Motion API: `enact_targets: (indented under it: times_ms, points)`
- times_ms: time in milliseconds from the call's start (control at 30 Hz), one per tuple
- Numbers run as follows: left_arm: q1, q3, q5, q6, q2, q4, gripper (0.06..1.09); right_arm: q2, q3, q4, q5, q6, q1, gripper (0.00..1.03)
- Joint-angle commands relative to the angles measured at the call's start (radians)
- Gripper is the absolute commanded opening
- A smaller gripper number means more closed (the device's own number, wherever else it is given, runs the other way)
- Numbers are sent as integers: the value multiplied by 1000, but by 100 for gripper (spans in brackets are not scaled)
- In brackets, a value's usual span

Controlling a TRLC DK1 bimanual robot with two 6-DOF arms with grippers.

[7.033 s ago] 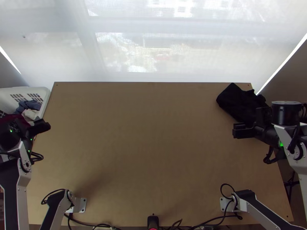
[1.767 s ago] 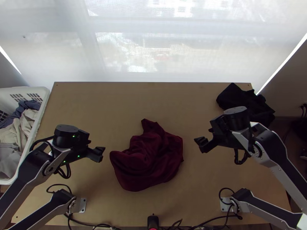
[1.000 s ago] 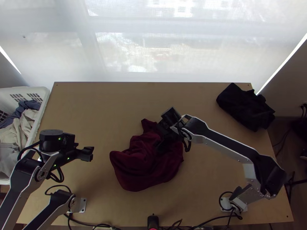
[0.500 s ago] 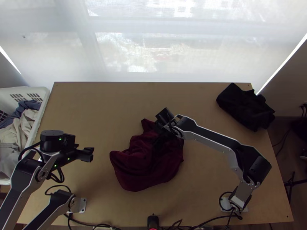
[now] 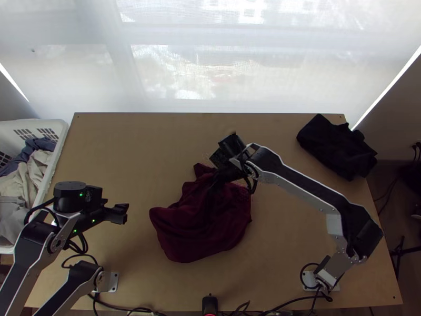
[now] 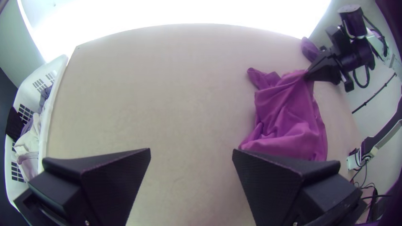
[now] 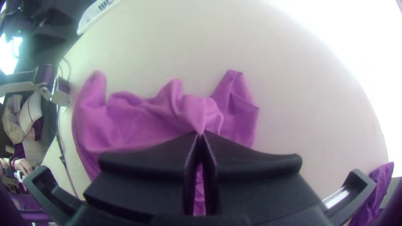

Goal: Fold the t-shirt

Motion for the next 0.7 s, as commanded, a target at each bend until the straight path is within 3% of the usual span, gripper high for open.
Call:
enact_targets:
  times_ms: [0, 200, 400, 567, 667]
  points:
    - [-4, 10, 6, -7, -7, 4, 101, -62, 208, -140, 2, -27, -40, 3]
    - [-18, 36, 6, -11, -3, 8, 101, -79, 504, -283, 56, -69, -62, 3]
    - [-26, 73, 6, -14, 11, 11, 101, -67, 787, -367, 192, -146, -25, 3]
    - [-35, 96, 6, -21, 16, 11, 101, -110, 826, -314, 364, -264, 59, 3]
    - [-41, 105, 5, -21, 20, 11, 101, -147, 826, -231, 424, -305, 87, 3]
